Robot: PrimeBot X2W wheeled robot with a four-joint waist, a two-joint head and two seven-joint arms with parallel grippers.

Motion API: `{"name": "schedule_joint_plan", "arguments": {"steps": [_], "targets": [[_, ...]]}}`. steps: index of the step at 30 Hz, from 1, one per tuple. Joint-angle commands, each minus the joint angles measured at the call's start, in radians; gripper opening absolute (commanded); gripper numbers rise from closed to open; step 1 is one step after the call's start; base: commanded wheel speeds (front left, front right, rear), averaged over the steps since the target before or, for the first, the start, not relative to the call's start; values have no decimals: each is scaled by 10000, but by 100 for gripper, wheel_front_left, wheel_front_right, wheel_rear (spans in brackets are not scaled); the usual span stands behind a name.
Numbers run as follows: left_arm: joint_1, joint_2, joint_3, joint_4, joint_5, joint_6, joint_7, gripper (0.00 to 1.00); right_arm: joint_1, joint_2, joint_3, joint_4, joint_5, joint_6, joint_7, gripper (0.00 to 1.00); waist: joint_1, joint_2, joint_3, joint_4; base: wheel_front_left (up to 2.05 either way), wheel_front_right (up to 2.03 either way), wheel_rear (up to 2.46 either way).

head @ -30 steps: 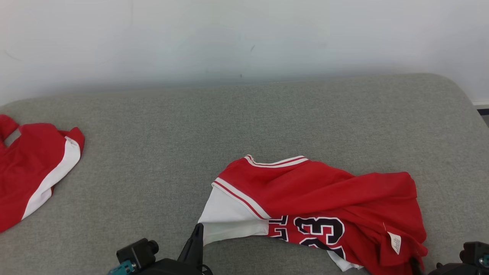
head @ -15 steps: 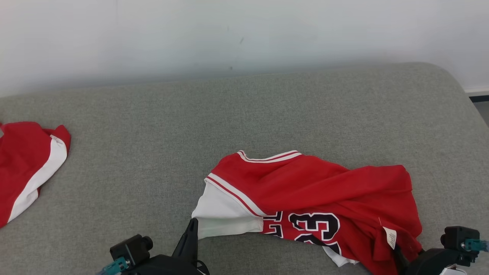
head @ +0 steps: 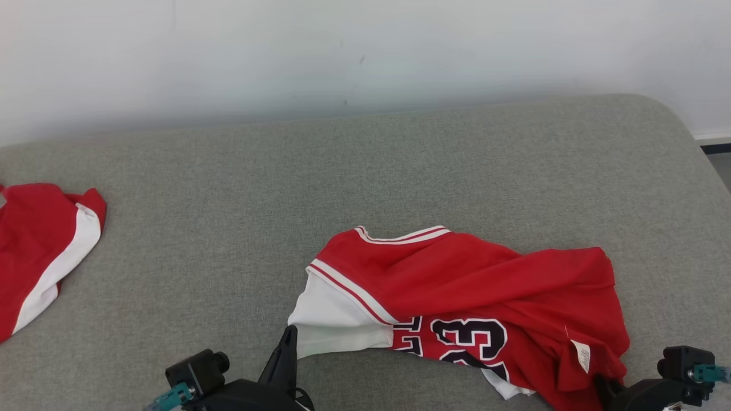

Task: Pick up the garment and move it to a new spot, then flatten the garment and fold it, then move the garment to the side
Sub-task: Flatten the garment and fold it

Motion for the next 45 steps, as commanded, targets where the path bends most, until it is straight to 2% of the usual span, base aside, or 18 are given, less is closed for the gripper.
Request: {"name": "schedule_joint_plan", "arguments": {"steps": [1, 3, 4, 5, 10, 20, 25, 28, 31, 35, 37, 38, 39, 42, 45], "targets": [[-20, -9, 33, 20, -4, -20, -45, 0, 92, 12, 30, -56, 93, 35, 28, 36, 0, -1, -54, -35, 0, 0, 0], [11, -18, 47, 14, -20, -26, -62, 0, 135, 10, 79, -90, 86, 35, 38, 9, 0, -1, -105, -60, 0, 0, 0], [22, -19, 54, 11, -16, -34, -72, 0, 119, 10, 90, -150, 96, 35, -55, 2, 0, -1, -133, -70, 0, 0, 0], [27, -24, 66, 7, -11, -51, -74, 0, 104, 7, 113, -192, 59, 35, -110, 0, 0, -1, -166, -74, 0, 0, 0], [42, -134, 215, -95, -52, -197, -199, 0, -5, 9, 192, -646, -126, 35, -437, 0, 0, -1, -380, -38, 0, 0, 0], [-618, -548, 1380, -1164, -1071, -1184, -186, 0, -820, -16, 226, -2941, -949, 35, -597, 0, 0, -1, -848, -46, 0, 0, 0], [-1864, -27, 2033, -1713, -1491, -1409, 562, 0, -1915, -950, 802, -3552, -1248, 35, 64, 0, 0, -1, -1005, -160, 0, 0, 0], [-2561, 364, 2553, -1997, -1726, -1345, 891, 0, -2565, -1586, 1095, -3663, -1158, 35, 218, 0, 0, -1, -1057, -211, 0, 0, 0], [-2949, 657, 2784, -2227, -1692, -1237, 1135, 0, -2961, -2175, 1448, -3592, -1049, 35, -76, 0, 0, -1, -1079, -226, 0, 0, 0], [-2666, 703, 2799, -2318, -1786, -1082, 1197, 0, -2867, -2669, 1950, -3081, -816, 35, -285, 0, 0, -1, -1084, -204, 0, 0, 0], [-2141, 534, 2715, -2269, -1945, -1004, 1091, 0, -2582, -2756, 2222, -2560, -530, 35, -295, 0, 0, -1, -1057, -165, 0, 0, 0], [-1865, 448, 2680, -2204, -2025, -986, 1028, 0, -2391, -2740, 2314, -2255, -397, 35, -271, 19, 0, -1, -1033, -136, 0, 0, 0], [-1551, 376, 2614, -2123, -2076, -980, 946, 0, -2175, -2706, 2353, -1919, -265, 35, -182, 100, 0, -1, -1006, -105, 0, 0, 0], [-567, 66, 2451, -1838, -2274, -1051, 661, 0, -1587, -2491, 2305, -1097, 14, 35, 315, 100, 0, -1, -919, 23, 0, 0, 0], [343, -216, 2570, -1566, -2518, -1122, 290, 0, -1104, -2091, 2052, -850, 156, 35, 1145, 100, 0, -1, -841, 115, 0, 0, 0]]}}
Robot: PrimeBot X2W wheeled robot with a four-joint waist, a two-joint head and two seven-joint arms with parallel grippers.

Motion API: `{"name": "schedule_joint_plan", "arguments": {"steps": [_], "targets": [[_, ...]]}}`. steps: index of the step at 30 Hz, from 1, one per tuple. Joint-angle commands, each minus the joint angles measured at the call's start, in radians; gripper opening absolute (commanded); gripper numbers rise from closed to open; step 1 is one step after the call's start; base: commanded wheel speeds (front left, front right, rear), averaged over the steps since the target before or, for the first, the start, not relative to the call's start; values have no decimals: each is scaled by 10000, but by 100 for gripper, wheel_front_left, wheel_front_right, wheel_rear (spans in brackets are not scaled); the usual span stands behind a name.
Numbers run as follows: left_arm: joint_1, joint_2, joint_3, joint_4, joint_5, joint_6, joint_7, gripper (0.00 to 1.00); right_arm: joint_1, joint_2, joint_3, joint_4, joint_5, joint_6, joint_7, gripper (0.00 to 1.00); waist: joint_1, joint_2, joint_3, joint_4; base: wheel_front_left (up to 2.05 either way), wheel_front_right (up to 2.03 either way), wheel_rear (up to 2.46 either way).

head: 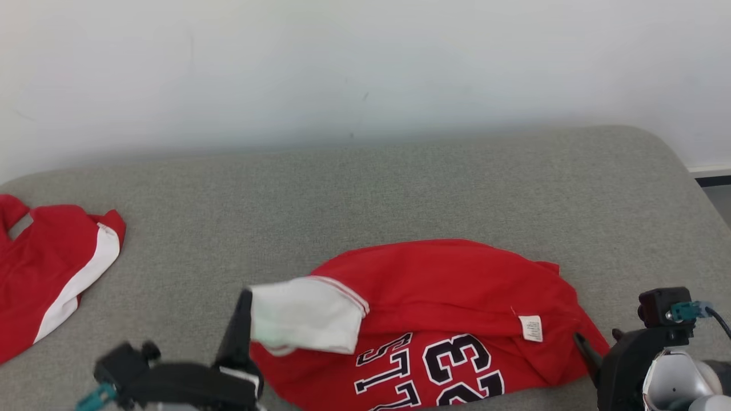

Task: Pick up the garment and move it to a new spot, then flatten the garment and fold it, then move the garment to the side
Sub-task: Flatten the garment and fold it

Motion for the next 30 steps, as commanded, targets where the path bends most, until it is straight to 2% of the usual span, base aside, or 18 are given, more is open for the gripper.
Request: {"name": "schedule_joint_plan", "arguments": {"steps": [1, 7, 10, 15, 19, 20, 21, 22, 26, 27, 30], "targets": [[470, -85, 39, 82, -156, -105, -87, 0, 125, 171, -164, -76, -28, 35, 264, 100, 1, 0, 80, 75, 0, 0, 0], [1821, -469, -489, 478, 21, -173, -389, 0, 603, 1236, -1353, -810, -831, 35, 997, 100, 1, 0, 267, 259, 0, 0, 0], [2070, -747, -527, 682, 98, -260, -533, 0, 462, 1447, -1690, -1118, -1336, 35, 671, 100, 1, 0, 427, 295, 0, 0, 0], [1774, -809, -568, 850, 331, -372, -582, 0, -168, 1678, -1878, -645, -1734, 35, 686, 100, 1, 0, 597, 384, 0, 0, 0], [1401, -711, -554, 909, 456, -379, -510, 0, -955, 1855, -1891, 323, -1965, 35, 1109, 100, 1, 0, 762, 527, 0, 0, 0], [1351, -686, -549, 907, 479, -386, -487, 0, -1104, 1889, -1902, 511, -2023, 35, 1052, 91, 1, 0, 796, 554, 0, 0, 0], [1295, -675, -553, 895, 478, -387, -461, 0, -1228, 1916, -1946, 674, -2097, 35, 992, 89, 1, 0, 831, 583, 0, 0, 0], [1247, -665, -556, 879, 477, -388, -442, 0, -1316, 1939, -1993, 857, -2208, 35, 977, 81, 1, 0, 864, 607, 0, 0, 0], [1190, -667, -562, 829, 492, -409, -426, 0, -1571, 2023, -2148, 1443, -2587, 35, 951, 74, 1, 0, 996, 694, 0, 0, 0], [1173, -672, -561, 822, 485, -422, -412, 0, -1624, 2035, -2182, 1534, -2633, 35, 945, 68, 1, 0, 1018, 702, 0, 0, 0], [1165, -688, -548, 806, 449, -422, -395, 0, -1697, 2078, -2278, 1769, -2751, 35, 831, 66, 1, 0, 1075, 696, 0, 0, 0]]}}
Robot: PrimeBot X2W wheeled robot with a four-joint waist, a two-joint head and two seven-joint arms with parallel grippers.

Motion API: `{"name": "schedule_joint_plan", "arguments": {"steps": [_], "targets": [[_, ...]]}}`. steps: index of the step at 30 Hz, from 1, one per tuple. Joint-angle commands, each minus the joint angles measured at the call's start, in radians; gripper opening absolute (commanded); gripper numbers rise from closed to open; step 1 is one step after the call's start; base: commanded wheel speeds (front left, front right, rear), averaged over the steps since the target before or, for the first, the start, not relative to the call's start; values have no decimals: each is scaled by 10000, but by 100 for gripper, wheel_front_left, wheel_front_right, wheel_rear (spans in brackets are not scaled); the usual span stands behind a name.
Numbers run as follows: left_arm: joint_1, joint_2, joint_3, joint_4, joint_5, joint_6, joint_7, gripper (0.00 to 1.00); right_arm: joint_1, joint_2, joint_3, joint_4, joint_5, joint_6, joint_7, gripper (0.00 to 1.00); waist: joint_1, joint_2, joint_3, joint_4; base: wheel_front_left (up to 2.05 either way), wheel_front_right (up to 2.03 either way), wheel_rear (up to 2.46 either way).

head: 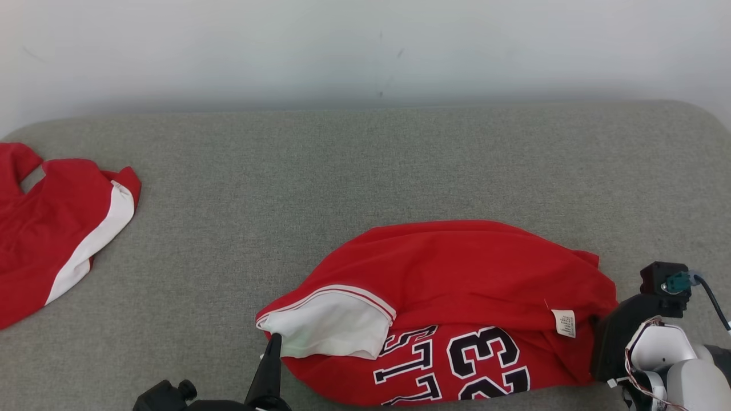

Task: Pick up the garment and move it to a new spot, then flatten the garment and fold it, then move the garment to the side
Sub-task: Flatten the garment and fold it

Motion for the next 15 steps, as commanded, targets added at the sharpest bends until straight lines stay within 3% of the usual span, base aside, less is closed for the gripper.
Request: {"name": "schedule_joint_plan", "arguments": {"steps": [1, 2, 5, 14, 15], "targets": [[-88, -3, 24, -38, -4, -28, 8, 0, -66, 53, -22, 97, -70, 35, -118, 66, -1, -1, 37, -9, 0, 0, 0], [-88, -3, 24, -38, -4, -28, 8, 0, -66, 53, -22, 97, -70, 35, -118, 66, -1, -1, 37, -9, 0, 0, 0], [-103, -5, 39, -30, -23, -31, 16, 0, -112, 57, -83, 163, -179, 35, -348, 53, -1, -1, 59, -29, 0, 0, 0], [-181, -17, 25, -58, -53, 11, 81, 0, -352, 111, -125, 594, -141, 35, -546, 46, -1, -1, 109, -31, 0, 0, 0], [-181, -6, 35, -67, -55, 22, 87, 0, -381, 109, -92, 655, -129, 35, -562, 41, -1, -1, 115, -33, 0, 0, 0]]}}
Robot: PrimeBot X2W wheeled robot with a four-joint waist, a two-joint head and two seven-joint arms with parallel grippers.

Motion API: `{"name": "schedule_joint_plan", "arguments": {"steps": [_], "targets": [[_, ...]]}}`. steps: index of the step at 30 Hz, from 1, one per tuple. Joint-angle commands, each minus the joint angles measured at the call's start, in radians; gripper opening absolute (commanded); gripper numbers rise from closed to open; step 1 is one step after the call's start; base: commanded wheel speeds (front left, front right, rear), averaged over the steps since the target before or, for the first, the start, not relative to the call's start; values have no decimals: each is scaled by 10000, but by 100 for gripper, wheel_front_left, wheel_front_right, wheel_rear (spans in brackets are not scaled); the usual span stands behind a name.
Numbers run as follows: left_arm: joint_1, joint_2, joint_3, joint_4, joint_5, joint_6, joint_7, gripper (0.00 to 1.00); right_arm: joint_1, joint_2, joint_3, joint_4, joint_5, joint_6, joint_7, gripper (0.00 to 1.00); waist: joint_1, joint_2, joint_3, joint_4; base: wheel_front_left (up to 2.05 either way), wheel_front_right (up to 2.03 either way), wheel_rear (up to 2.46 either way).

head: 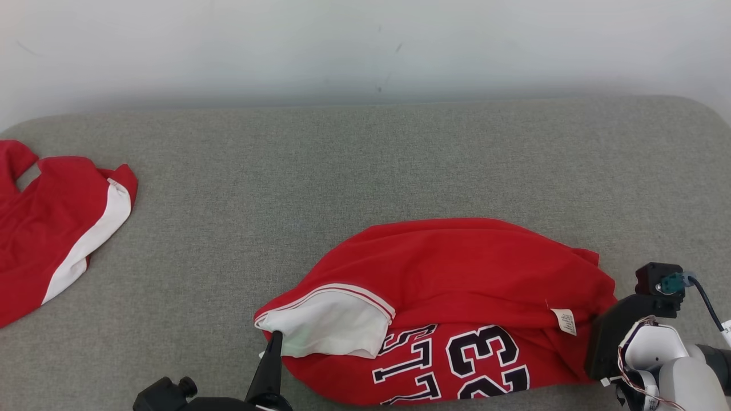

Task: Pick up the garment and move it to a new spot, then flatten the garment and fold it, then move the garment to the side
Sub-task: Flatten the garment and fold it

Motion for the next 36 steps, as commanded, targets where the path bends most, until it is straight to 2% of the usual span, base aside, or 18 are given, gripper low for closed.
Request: {"name": "schedule_joint_plan", "arguments": {"steps": [1, 2, 3, 4, 11, 14, 17, 20, 24, 29, 36], "targets": [[-115, 19, 23, -44, -45, 18, 1, 0, -128, 26, 33, 52, 17, 35, -86, 34, -1, 0, 4, -3, 0, 0, 0], [-106, 27, 31, -53, -42, 33, -2, 0, -145, 25, 55, 82, 24, 35, -130, 29, -1, 0, 7, -4, 0, 0, 0], [-96, 33, 38, -63, -35, 39, -9, 0, -163, 28, 93, 92, 7, 35, -198, 17, -1, 0, 12, -6, 0, 0, 0], [-93, 36, 52, -80, -32, 53, -20, 0, -195, 31, 125, 73, -25, 35, -295, 0, -1, 0, 13, -5, 0, 0, 0], [-211, -91, 461, -539, -123, -219, -215, 0, -192, 6, 279, -526, 172, 35, -1003, 0, -1, 0, -117, -97, 0, 0, 0], [-312, -250, 787, -1013, -423, -415, -246, 0, -134, -96, 305, -1207, 504, 35, -1269, 0, -1, 0, -229, -159, 0, 0, 0], [-774, -143, 1074, -1607, -798, -462, 71, 0, -364, -172, 115, -2123, 957, 35, -1663, 0, -1, 0, -334, -207, 0, 0, 0], [-1588, 136, 1322, -2060, -1024, -267, 628, 0, -675, -382, 310, -2891, 1471, 35, -1673, 0, -1, 0, -423, -296, 0, 0, 0], [-3132, 712, 1733, -2219, -1180, 91, 1387, 0, -1528, -978, 840, -3307, 1984, 35, -1525, 0, -1, 0, -596, -537, 0, 0, 0], [-5146, 1352, 1936, -1756, -1003, 552, 2234, 0, -2769, -1518, 1620, -3030, 2601, 35, -1319, 0, -1, 0, -836, -827, 0, 0, 0], [-7005, 1509, 1861, -856, -848, 886, 2804, 0, -3902, -1900, 2300, -2358, 3181, 35, -1086, 0, -1, 0, -649, -971, 0, 0, 0]]}}
